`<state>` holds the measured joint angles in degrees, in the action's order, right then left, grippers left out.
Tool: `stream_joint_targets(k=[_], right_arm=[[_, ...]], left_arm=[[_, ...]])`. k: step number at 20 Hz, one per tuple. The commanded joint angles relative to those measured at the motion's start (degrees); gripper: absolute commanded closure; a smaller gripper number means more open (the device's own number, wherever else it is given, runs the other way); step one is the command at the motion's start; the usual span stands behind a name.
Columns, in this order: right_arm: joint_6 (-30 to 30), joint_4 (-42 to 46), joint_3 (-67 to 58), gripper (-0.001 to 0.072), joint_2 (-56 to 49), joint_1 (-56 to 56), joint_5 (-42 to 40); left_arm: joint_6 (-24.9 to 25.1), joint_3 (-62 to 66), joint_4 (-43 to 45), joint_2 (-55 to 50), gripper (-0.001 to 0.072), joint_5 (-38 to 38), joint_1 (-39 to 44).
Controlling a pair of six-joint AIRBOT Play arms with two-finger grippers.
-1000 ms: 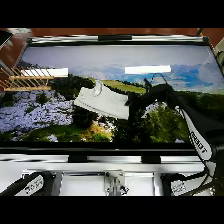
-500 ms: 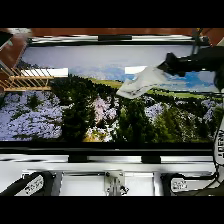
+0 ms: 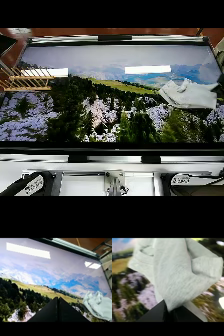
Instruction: Fold the shirts.
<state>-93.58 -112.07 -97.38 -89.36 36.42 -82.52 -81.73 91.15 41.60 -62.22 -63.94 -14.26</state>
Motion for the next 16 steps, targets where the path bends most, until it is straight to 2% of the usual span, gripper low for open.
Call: stream_joint_targets(k=[1,5,6,8,9,12,14,16], right_arm=[[2.84,5.42,-0.09,0.0638,0.00,6.86,-3.32],[7.08,2.45,-0.09,0.0638,-0.11,7.58,-0.81],[6.43,-2.64,-0.11,0.0639,-0.04,7.19,0.55],[1.33,-17.46,-0.17,0.0639,0.39,5.42,4.50],[0.92,-22.62,-0.17,0.0639,0.94,3.67,8.07],[-1.07,-30.01,-1.05,0.0639,2.32,-4.46,18.40],[-3.50,-30.62,-3.89,0.0639,2.05,-11.61,24.44],[-8.24,-30.77,-6.84,0.0639,2.01,-18.01,34.91]], left_arm=[[0.04,-0.02,0.00,-0.04,0.0674,-0.26,0.02],[0.09,-0.02,0.02,-0.04,0.0674,-0.24,0.02],[0.24,-0.02,0.02,-0.04,0.0675,-0.24,0.02],[0.26,-0.02,0.04,-0.07,0.0674,-0.13,0.02],[0.24,-0.02,0.02,-0.13,0.0674,0.00,0.02],[0.24,-0.02,0.02,-0.42,0.0674,-0.02,0.02],[0.24,-0.02,0.02,-0.44,0.0675,-0.04,0.02],[0.24,-0.02,0.02,-0.42,0.0674,-0.52,0.02]])
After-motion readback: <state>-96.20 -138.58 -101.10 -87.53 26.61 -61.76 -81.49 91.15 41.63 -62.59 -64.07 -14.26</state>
